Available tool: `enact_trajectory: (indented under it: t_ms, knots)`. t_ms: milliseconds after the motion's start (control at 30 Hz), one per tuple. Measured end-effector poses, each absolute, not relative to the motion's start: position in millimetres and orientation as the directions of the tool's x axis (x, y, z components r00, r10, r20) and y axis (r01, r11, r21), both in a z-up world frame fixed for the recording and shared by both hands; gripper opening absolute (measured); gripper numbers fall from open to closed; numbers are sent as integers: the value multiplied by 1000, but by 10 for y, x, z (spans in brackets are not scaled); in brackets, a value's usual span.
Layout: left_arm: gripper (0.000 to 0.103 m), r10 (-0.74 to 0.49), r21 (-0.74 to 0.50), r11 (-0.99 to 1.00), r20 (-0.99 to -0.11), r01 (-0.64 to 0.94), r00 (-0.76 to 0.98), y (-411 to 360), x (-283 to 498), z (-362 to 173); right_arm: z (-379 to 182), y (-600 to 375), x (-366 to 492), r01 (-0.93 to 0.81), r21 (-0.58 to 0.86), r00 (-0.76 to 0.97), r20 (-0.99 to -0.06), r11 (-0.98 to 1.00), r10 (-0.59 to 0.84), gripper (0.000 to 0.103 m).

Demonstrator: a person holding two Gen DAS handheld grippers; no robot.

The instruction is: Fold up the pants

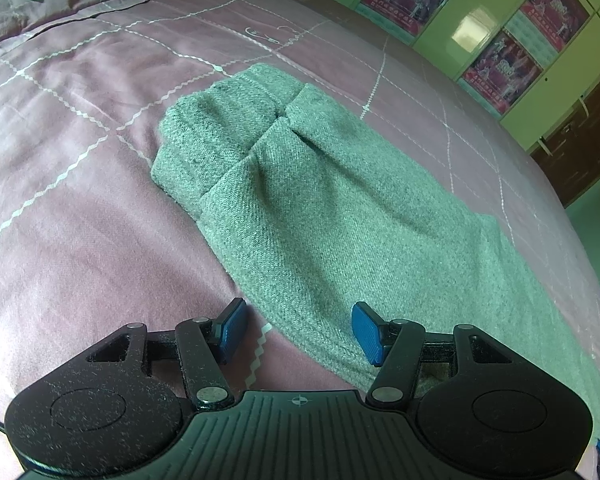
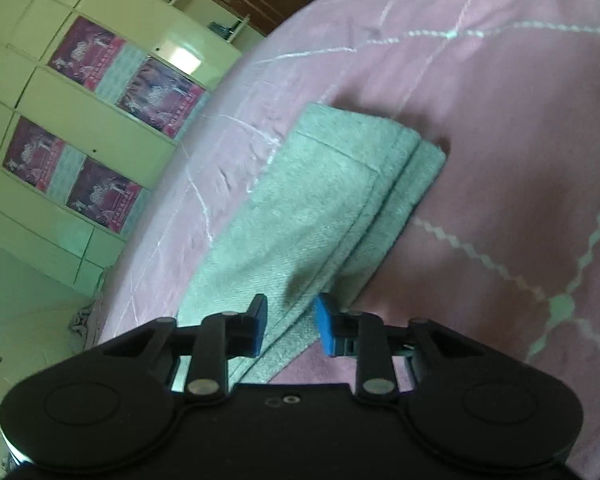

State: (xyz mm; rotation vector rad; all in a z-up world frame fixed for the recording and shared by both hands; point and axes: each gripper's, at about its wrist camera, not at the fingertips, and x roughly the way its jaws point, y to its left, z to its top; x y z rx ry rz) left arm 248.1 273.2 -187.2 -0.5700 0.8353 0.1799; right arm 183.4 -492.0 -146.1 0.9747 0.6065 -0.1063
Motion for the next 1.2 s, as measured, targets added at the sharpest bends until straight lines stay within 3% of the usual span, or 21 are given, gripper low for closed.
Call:
enact_trajectory:
  t_ms: [133, 367, 467, 567, 633, 700, 767, 933, 1200]
  knots:
    - [59, -70, -409, 836, -741, -365, 668, 2732, 2471, -1877, -1527, -4989, 1896, 368, 756, 827, -533, 542, 180, 6]
    - [59, -74, -413, 835, -740, -363, 669, 2732, 2461, -1877, -1403, -4907, 1657, 344, 734, 860, -496, 585, 117, 3]
    - [59, -75, -413, 835, -739, -363, 669, 2730, 2454, -1872, -1505, -4919, 1698, 370, 712, 838, -533, 597, 117, 3]
    - [59, -70, -410, 836, -738, -364, 671, 2722, 2452, -1868, -1498, -4912, 1737, 364, 732, 842, -523, 576, 134, 8]
    - [59, -60, -399, 842, -739, -364, 671, 2700, 2456, -1860, -1443, -4855, 1715, 334, 755, 853, -497, 564, 160, 28]
    - [62, -60, -398, 844, -737, -361, 673, 2681, 2463, -1855, -1406, -4734, 1726, 286, 775, 854, -473, 564, 217, 35]
    - [68, -65, -394, 851, -737, -349, 673, 2661, 2481, -1851, -1407, -4569, 1775, 234, 799, 844, -450, 553, 293, 35]
    - [71, -59, -365, 871, -743, -330, 666, 2604, 2507, -1837, -1545, -3996, 2052, 165, 831, 733, -464, 532, 497, 31]
    - [72, -73, -390, 861, -731, -328, 678, 2646, 2479, -1858, -1640, -3681, 2322, 186, 828, 671, -500, 529, 547, 24]
